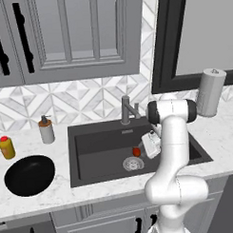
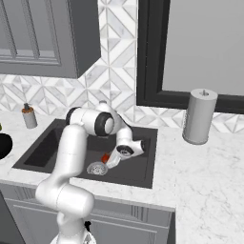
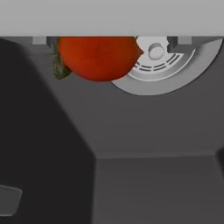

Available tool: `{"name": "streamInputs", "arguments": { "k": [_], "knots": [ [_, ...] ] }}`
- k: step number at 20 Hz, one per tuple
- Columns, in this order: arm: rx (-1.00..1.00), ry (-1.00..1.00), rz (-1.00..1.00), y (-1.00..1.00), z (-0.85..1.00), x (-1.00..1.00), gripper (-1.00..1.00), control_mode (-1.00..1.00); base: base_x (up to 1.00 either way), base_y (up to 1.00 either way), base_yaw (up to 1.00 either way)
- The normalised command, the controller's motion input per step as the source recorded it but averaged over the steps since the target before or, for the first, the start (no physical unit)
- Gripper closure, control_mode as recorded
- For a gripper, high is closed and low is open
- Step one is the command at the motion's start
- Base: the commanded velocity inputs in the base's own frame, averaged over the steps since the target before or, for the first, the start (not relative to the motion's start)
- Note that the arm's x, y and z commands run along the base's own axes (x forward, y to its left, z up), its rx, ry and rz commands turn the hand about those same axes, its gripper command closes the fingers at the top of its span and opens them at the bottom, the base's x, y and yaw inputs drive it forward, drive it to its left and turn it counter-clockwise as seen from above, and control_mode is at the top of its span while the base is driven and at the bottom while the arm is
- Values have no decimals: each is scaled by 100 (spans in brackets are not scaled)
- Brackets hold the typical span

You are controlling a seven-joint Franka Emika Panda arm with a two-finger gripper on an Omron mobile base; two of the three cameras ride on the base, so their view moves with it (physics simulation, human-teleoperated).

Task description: Pick the tomato from the sink and place it in the bowl. Then pick the bowl and place it in the microwave. Then close the microwave door and press the start button.

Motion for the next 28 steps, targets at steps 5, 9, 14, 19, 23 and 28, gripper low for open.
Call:
{"name": "streamInputs", "arguments": {
  "k": [5,9,14,19,23,28],
  "knots": [
    [2,5,0,14,-40,3,-100,-100,0,0,0],
    [0,0,2,27,-7,0,-100,-100,0,0,0],
    [1,0,4,74,-5,1,100,-100,0,0,0],
    [3,0,3,63,-1,5,100,-100,0,0,0],
    [1,-1,-3,8,7,-9,100,-100,0,0,0],
    [0,-13,-11,-12,95,-63,100,-100,0,0,0]
  ]
}}
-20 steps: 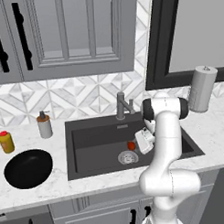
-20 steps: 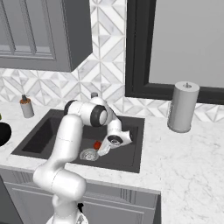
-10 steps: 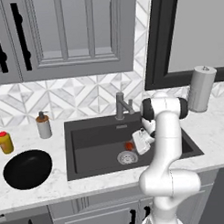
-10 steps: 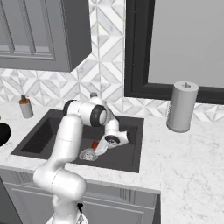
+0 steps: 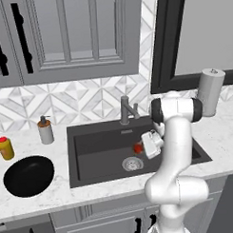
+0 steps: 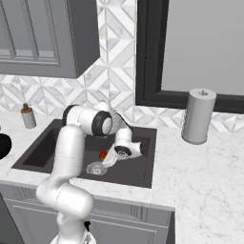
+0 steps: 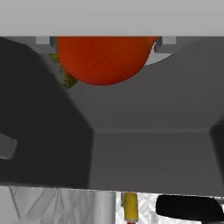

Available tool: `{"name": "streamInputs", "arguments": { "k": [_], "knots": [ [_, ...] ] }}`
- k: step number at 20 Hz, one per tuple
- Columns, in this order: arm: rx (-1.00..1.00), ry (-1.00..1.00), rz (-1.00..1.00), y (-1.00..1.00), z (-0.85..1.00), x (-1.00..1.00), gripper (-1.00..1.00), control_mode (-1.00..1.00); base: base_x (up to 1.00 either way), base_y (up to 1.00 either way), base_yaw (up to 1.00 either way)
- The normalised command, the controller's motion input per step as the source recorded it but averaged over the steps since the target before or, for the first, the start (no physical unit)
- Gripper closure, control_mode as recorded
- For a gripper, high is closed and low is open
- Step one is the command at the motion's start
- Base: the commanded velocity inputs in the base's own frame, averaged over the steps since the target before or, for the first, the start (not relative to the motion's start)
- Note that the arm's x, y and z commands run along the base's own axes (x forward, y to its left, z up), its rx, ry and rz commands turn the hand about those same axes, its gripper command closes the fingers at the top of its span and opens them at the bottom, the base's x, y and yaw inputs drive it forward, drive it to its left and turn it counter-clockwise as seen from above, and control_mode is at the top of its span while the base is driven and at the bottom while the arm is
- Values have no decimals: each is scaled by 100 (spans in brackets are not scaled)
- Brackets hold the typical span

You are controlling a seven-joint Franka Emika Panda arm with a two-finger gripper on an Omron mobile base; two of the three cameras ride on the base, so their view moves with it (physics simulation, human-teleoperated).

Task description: Pick the tomato from the sink and place it in the bowl. Then pick the bowl and place it in the microwave. Then close the microwave door and press the start button.

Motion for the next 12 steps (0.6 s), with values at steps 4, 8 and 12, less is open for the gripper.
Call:
{"name": "streamInputs", "arguments": {
  "k": [4,8,12],
  "knots": [
    [-4,-1,-13,-40,100,-71,100,-100,0,0,0],
    [-4,2,-12,-52,100,-63,100,-100,0,0,0],
    [0,0,-10,-46,100,-73,100,-100,0,0,0]
  ]
}}
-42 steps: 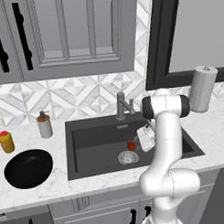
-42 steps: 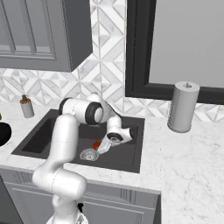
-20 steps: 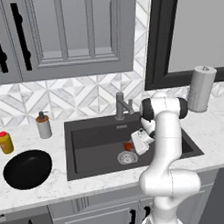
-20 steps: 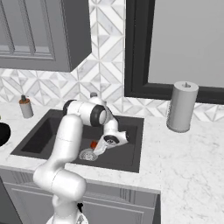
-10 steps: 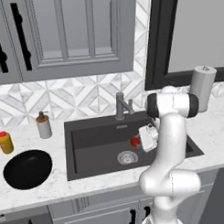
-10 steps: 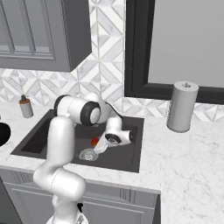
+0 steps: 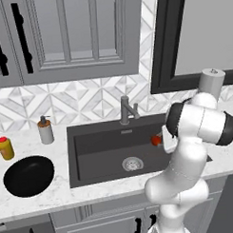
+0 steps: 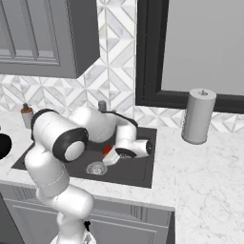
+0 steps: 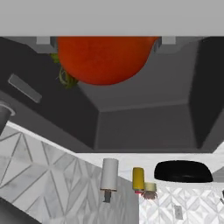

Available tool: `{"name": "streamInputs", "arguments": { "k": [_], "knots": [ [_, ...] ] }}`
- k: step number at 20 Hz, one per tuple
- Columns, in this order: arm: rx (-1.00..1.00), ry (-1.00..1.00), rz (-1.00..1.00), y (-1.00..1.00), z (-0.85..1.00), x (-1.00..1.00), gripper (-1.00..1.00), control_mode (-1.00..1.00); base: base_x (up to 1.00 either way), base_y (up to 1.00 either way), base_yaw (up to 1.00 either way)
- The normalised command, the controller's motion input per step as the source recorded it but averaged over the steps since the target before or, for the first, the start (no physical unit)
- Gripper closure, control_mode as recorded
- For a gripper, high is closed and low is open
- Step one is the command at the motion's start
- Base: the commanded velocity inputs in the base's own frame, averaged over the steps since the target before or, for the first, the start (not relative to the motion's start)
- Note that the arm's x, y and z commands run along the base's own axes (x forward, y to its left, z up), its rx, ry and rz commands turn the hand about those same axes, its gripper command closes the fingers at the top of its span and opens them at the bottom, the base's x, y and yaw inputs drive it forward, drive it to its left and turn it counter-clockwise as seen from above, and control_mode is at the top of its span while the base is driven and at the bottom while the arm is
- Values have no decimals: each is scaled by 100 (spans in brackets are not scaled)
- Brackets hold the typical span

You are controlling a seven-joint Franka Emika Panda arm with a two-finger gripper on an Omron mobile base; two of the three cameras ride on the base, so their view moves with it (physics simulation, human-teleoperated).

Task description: Pick the tomato from the sink and place it in the bowl. Then pick the bowl and place it in the microwave. Then close the microwave door and press the start button.

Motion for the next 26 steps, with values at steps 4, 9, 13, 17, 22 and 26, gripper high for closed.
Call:
{"name": "streamInputs", "arguments": {
  "k": [4,9,13,17,22,26],
  "knots": [
    [0,0,-7,-23,100,-77,100,-100,0,0,0],
    [-2,3,-8,0,100,-90,100,-100,0,0,0],
    [-2,3,-2,23,100,-85,100,-100,0,0,0],
    [-6,5,0,44,100,-86,100,-100,0,0,0],
    [-17,13,0,86,89,-41,100,-100,0,0,0],
    [-27,12,1,100,44,-2,100,-100,0,0,0]
  ]
}}
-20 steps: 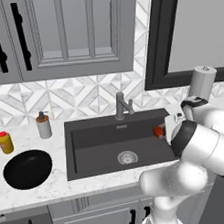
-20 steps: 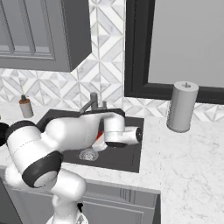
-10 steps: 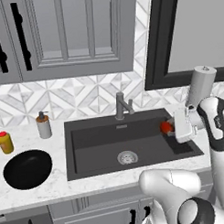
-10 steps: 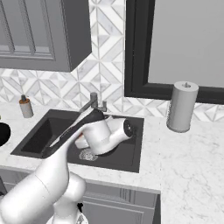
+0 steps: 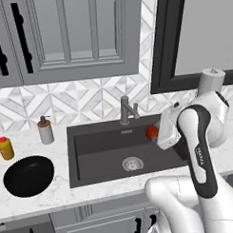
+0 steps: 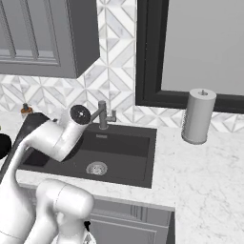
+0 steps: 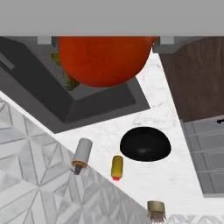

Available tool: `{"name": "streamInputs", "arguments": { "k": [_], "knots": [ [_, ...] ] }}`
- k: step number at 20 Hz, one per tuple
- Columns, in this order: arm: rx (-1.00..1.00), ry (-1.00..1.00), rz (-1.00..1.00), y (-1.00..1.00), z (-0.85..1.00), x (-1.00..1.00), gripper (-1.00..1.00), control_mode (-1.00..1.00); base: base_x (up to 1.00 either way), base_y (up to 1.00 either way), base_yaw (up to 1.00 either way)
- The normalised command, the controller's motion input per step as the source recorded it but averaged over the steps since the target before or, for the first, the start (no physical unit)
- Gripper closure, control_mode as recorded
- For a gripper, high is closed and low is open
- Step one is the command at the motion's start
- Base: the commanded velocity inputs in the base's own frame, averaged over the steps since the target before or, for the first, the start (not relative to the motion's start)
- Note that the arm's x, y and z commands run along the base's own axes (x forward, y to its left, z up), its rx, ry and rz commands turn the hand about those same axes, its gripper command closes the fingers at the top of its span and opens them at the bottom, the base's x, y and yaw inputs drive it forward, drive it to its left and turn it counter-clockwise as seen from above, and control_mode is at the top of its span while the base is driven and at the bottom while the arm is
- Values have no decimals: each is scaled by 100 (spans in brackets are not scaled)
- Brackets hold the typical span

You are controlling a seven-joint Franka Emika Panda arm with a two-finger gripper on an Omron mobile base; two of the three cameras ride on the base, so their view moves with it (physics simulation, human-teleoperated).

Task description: Pick the tomato from the sink and place it in the bowl. Then pick the bowl and place it in the microwave. Then close the microwave door and press the start button.

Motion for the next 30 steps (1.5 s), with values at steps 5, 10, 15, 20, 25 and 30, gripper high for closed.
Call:
{"name": "streamInputs", "arguments": {
  "k": [5,10,15,20,25,30],
  "knots": [
    [-38,17,0,100,22,0,100,-100,0,0,0],
    [-38,27,0,100,6,5,100,-100,0,0,0],
    [-3,27,3,54,-2,23,100,-100,0,0,0],
    [18,9,2,62,-23,23,100,-100,0,0,0],
    [11,0,0,76,-33,14,100,-100,0,0,0],
    [-8,0,0,91,-14,10,100,-100,0,0,0]
  ]
}}
